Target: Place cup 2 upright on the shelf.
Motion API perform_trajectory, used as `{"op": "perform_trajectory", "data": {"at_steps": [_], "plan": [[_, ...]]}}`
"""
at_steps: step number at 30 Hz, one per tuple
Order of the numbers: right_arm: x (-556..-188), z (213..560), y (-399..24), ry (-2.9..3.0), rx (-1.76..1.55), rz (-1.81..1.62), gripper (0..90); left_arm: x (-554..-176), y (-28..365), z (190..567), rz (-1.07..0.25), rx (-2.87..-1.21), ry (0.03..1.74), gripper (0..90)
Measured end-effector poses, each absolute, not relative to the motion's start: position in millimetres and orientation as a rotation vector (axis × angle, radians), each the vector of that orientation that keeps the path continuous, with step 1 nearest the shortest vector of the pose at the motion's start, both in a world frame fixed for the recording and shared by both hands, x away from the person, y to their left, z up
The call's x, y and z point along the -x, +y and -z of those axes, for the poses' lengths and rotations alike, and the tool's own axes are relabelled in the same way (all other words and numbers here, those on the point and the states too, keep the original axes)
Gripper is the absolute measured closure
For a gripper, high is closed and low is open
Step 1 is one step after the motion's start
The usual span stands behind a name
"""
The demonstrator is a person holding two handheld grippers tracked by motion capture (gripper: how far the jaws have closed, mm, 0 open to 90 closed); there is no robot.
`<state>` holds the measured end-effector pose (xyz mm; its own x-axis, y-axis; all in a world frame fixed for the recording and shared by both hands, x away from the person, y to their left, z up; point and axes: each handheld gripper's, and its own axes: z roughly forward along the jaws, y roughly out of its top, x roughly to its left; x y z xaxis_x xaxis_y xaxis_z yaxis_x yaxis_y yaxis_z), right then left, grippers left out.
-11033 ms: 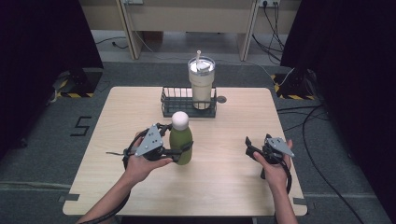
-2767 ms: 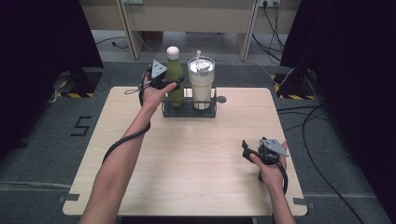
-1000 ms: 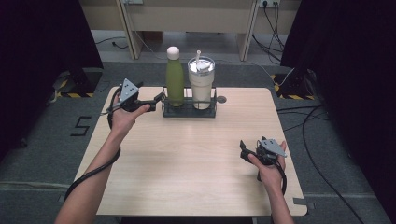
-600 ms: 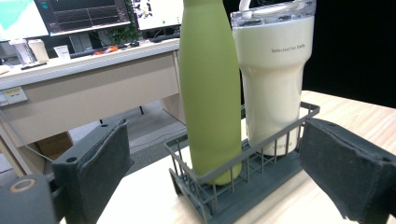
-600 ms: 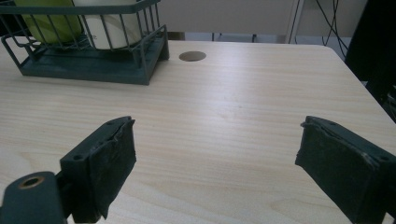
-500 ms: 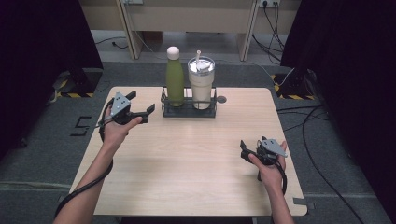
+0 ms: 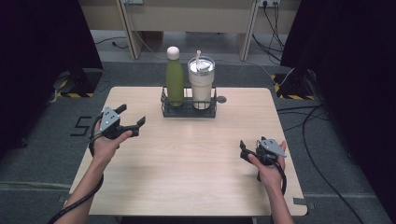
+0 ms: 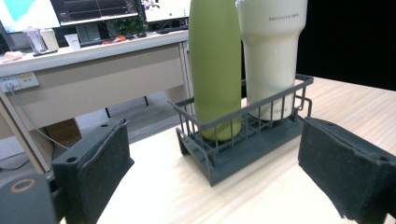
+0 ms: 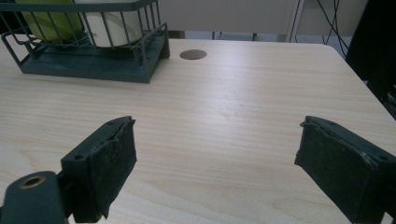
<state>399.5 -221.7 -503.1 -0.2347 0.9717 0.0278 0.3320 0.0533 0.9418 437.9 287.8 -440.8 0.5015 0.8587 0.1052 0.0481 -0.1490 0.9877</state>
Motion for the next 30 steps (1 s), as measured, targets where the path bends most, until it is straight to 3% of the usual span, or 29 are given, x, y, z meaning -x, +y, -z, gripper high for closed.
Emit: {"op": "perform_trajectory", "data": {"at_steps": [18, 30], "plan": [[-399.9, 504.3, -223.3, 1.651, -1.336, -1.189, 11.9, -391.2, 322.7, 498.8, -0.845, -1.598, 0.937, 9.2], [-399.8, 503.5, -224.5, 1.649, -1.333, -1.193, 12.3, -379.7, 326.6, 509.0, -0.846, -1.585, 0.962, 9.2]]}}
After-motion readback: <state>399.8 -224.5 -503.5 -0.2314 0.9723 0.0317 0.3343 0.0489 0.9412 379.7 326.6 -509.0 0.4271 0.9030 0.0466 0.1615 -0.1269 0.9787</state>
